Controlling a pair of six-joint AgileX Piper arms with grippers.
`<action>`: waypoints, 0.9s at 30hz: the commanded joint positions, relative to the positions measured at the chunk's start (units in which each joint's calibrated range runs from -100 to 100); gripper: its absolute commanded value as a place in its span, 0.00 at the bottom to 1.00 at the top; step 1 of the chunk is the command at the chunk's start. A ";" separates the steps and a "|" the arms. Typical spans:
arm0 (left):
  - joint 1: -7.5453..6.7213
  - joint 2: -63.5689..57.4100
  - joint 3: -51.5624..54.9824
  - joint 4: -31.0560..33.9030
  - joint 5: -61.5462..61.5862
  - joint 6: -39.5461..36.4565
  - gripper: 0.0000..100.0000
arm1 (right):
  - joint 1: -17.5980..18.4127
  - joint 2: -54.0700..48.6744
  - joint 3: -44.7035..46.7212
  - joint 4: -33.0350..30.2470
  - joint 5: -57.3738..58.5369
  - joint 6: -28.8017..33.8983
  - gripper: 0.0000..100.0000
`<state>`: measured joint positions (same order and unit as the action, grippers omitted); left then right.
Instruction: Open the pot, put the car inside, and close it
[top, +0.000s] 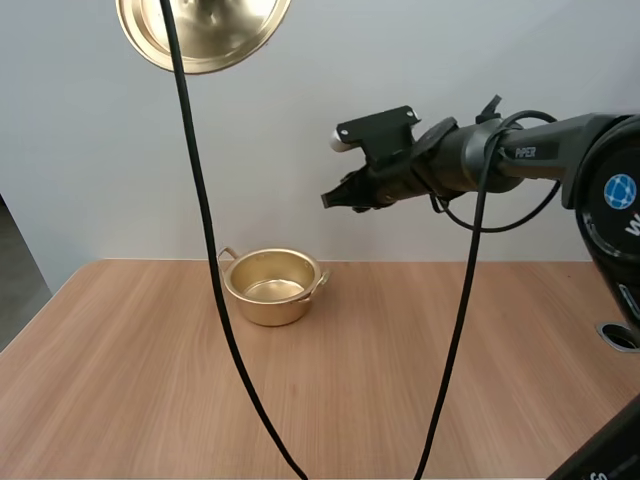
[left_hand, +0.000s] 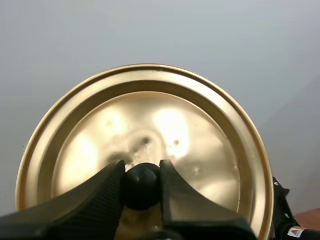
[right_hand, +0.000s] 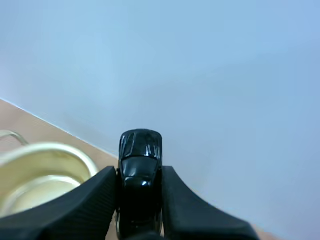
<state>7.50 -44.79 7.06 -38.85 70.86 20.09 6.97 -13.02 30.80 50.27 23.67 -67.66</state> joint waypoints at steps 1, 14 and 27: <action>0.05 -1.74 0.06 -0.16 -0.90 3.33 0.00 | 3.65 0.87 -0.81 6.91 0.06 -5.27 0.00; 0.21 -4.88 0.06 -5.93 -2.02 1.05 0.00 | 9.73 16.44 -1.76 7.62 -2.60 -11.03 0.00; 2.11 -4.88 0.06 -6.35 4.41 0.54 0.00 | 10.47 22.16 -4.06 8.12 -4.60 -15.30 0.05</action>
<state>9.59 -49.71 7.06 -45.17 74.59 20.63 17.47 9.01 26.72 58.42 19.06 -82.82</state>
